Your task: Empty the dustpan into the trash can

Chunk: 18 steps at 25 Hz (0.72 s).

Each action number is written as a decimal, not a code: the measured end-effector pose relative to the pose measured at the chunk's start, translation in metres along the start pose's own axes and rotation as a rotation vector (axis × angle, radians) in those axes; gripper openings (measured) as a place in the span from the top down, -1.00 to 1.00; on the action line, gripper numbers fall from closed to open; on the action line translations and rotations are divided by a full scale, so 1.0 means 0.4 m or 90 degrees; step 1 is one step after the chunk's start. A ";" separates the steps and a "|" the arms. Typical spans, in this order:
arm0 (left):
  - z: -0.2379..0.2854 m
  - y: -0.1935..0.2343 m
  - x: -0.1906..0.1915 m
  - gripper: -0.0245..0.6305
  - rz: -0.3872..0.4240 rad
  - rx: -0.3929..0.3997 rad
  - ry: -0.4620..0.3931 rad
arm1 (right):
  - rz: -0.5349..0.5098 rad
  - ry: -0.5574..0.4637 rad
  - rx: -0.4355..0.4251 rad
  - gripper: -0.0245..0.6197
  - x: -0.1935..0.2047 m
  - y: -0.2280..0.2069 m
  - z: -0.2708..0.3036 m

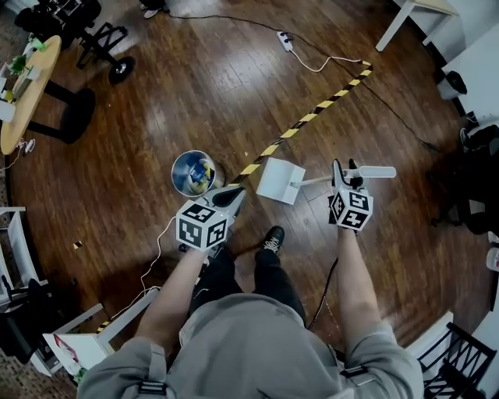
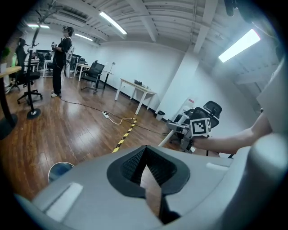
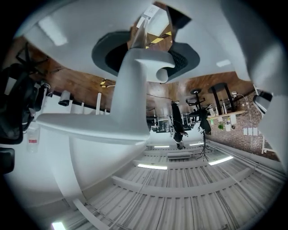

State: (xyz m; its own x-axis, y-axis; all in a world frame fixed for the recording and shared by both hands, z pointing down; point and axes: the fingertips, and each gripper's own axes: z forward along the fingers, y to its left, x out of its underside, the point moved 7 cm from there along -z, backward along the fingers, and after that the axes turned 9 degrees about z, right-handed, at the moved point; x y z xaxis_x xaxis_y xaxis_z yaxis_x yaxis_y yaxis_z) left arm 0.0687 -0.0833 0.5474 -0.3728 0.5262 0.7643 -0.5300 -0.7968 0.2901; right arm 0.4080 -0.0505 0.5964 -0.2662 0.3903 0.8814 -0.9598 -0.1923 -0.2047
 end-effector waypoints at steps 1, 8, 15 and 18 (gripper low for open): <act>0.002 -0.007 -0.004 0.91 0.005 0.005 0.000 | 0.004 0.005 0.009 0.34 0.011 -0.013 -0.013; -0.001 -0.064 0.014 0.91 0.025 0.079 0.028 | 0.041 0.029 0.080 0.34 0.071 -0.068 -0.088; -0.044 -0.052 0.003 0.91 0.070 0.119 0.029 | 0.130 0.050 0.132 0.00 0.118 -0.058 -0.148; -0.084 -0.037 -0.027 0.91 0.083 0.120 0.002 | 0.142 0.061 0.104 0.01 0.143 0.024 -0.200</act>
State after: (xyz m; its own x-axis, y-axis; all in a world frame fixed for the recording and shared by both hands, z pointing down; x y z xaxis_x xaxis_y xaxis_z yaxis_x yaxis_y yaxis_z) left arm 0.0549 -0.0673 0.5155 -0.4317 0.4161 0.8003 -0.3252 -0.8994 0.2921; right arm 0.3765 0.0419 0.6109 -0.4837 0.4039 0.7765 -0.8513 -0.4229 -0.3104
